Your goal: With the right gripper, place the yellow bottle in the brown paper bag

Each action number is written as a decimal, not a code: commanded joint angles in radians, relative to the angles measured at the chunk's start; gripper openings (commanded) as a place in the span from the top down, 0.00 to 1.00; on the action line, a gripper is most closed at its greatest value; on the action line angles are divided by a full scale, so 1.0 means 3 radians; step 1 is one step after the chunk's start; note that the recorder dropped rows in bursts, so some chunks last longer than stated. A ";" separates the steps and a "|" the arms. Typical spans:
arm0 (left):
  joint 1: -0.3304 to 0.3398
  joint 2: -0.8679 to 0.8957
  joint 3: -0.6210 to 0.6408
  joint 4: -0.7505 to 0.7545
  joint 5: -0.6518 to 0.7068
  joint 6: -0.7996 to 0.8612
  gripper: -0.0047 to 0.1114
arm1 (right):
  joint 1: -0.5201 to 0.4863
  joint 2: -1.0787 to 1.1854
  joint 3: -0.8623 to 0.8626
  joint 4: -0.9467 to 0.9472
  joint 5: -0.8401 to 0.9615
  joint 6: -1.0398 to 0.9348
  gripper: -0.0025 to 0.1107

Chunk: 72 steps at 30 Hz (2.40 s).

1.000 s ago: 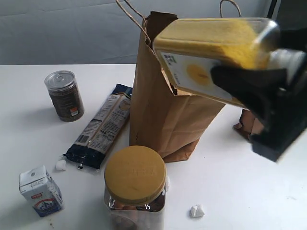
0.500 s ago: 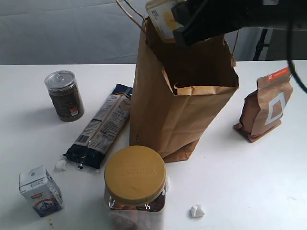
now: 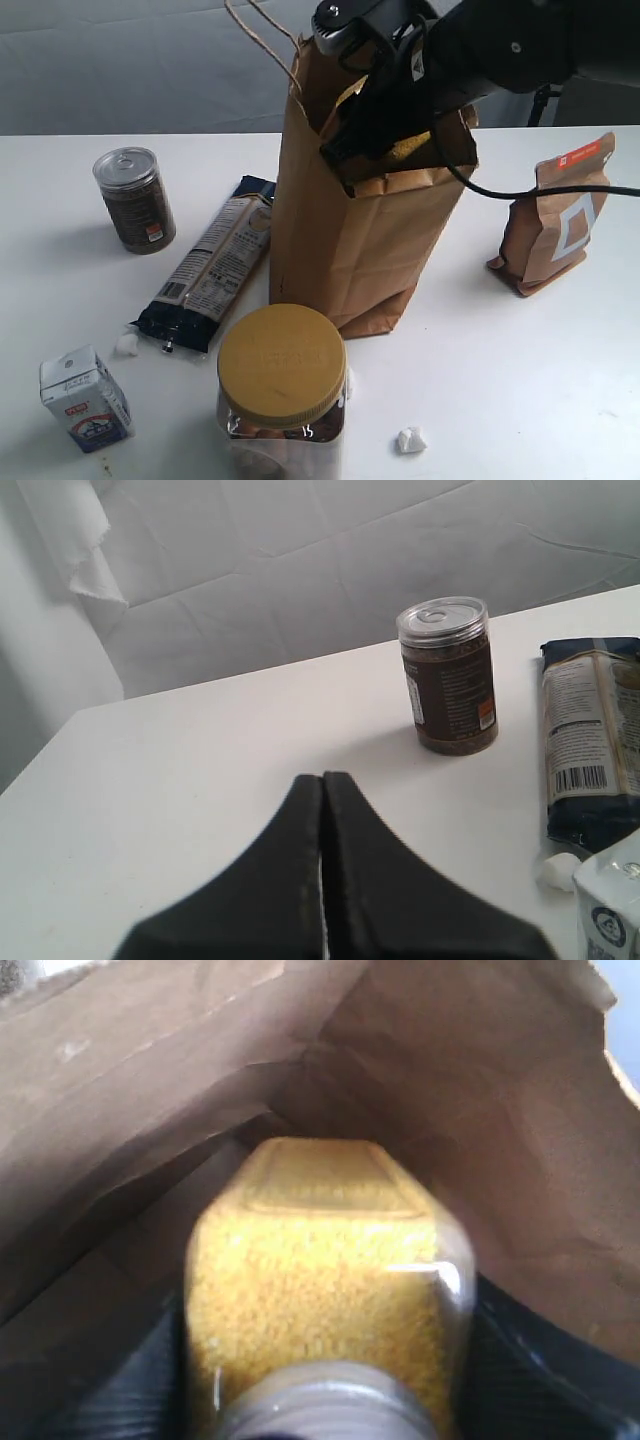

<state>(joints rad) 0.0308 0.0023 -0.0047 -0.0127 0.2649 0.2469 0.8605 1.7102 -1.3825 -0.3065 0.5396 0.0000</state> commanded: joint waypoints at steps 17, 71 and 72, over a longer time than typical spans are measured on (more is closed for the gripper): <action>0.0001 -0.0008 0.0016 -0.0001 -0.0019 -0.0024 0.96 | -0.0005 -0.0411 -0.0074 0.0055 0.0185 0.0127 0.70; 0.0001 -0.0008 0.0016 -0.0001 -0.0019 -0.0024 0.96 | -0.1912 -0.5701 0.4608 0.1322 -0.1289 -0.0126 0.98; 0.0001 -0.0008 0.0016 -0.0001 -0.0019 -0.0024 0.96 | -0.1905 -0.5701 0.4608 0.1322 -0.1264 -0.0126 0.98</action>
<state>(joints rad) 0.0308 0.0023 -0.0047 -0.0127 0.2649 0.2469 0.2914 0.0084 -0.0062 0.0817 0.1323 -0.0201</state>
